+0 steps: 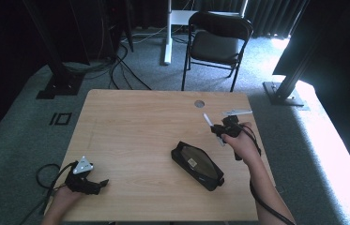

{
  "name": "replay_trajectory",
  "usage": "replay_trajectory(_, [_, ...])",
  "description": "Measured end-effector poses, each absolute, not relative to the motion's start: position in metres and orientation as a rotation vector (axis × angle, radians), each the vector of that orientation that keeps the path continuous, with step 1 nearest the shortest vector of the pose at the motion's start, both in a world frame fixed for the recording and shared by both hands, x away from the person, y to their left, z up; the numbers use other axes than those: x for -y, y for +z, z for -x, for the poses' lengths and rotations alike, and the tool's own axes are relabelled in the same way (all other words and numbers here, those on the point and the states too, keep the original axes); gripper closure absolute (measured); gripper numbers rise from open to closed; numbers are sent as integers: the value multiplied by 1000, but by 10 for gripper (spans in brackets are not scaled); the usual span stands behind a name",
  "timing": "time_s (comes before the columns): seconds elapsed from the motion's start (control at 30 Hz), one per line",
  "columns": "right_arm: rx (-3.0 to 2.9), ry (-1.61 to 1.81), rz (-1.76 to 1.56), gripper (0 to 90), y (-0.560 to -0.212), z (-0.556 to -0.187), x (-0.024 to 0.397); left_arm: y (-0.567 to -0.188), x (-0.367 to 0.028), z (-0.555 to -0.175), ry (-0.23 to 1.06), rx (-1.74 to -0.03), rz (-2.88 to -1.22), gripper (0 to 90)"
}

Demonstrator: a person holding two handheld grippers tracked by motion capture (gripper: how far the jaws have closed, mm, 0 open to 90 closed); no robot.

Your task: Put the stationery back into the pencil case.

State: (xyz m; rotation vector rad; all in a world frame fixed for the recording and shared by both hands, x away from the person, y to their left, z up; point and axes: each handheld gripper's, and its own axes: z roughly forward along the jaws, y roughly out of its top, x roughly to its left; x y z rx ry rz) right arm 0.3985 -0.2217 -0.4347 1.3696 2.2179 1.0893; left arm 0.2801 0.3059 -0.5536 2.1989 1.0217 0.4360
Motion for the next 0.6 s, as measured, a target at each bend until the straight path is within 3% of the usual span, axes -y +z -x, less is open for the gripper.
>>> replay_trajectory(0.6, [-2312, 1167, -1188, 785, -415, -360, 201, -554, -306, -280, 439, -1020, -2200, 20])
